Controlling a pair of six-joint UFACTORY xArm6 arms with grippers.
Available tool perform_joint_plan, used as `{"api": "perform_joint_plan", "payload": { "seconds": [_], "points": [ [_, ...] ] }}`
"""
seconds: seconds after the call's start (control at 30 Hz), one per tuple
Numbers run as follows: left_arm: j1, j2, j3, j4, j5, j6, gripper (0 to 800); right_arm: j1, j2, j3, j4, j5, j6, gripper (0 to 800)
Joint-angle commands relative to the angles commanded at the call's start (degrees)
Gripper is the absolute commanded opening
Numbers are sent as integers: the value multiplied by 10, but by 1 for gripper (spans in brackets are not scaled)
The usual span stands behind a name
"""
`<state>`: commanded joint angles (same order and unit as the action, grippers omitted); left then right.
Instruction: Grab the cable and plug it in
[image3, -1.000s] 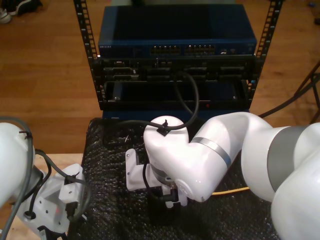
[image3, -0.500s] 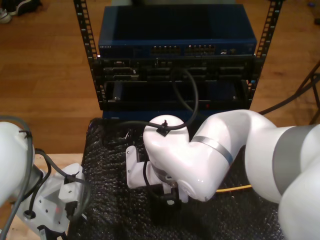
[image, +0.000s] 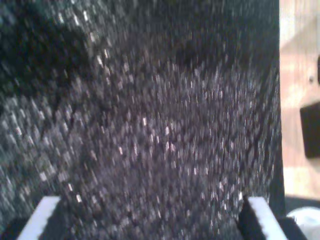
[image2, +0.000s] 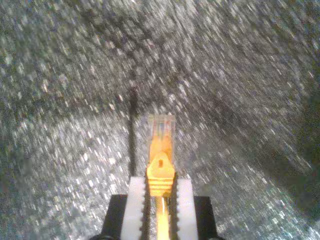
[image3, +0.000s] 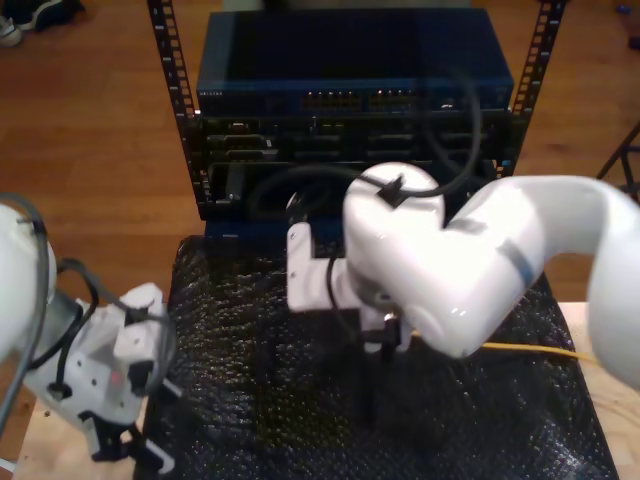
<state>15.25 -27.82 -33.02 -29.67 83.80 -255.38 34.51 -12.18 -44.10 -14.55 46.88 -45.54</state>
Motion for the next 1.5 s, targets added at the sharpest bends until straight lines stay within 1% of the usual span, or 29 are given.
{"api": "perform_joint_plan", "payload": {
  "seconds": [0.1, 0.23, 0.37, 0.5, 0.67, 0.8, 0.93, 1.17, 1.3, 1.4, 1.5],
  "points": [
    [-18, 4, -8, -17, 4, 0, 800, -4, -18, 0, 27, 4, -27, 4],
    [-47, 5, -9, -53, 3, 0, 800, -10, -40, -1, 93, 26, -80, 4],
    [-77, 16, -21, -83, 3, 0, 800, -51, -62, -4, 148, 59, -126, 4],
    [-97, 36, -47, -115, 2, -3, 800, -72, -84, -5, 174, 70, -153, 4],
    [-105, 69, -80, -153, -2, -3, 800, -90, -92, -10, 194, 89, -183, 4],
    [-105, 93, -101, -172, -3, -1, 800, -109, -94, -15, 238, 99, -223, 4],
    [-118, 111, -118, -188, -4, 1, 800, -139, -92, -34, 295, 142, -274, 4],
    [-163, 124, -149, -189, -7, 1, 800, -179, -92, -59, 382, 209, -349, 4],
    [-185, 127, -164, -189, -7, 3, 800, -191, -92, -75, 417, 246, -370, 4],
    [-188, 126, -164, -190, -7, 12, 800, -198, -92, -79, 441, 261, -378, 4],
    [-188, 126, -164, -197, -7, 26, 800, -205, -91, -80, 453, 274, -382, 4]
  ]
}}
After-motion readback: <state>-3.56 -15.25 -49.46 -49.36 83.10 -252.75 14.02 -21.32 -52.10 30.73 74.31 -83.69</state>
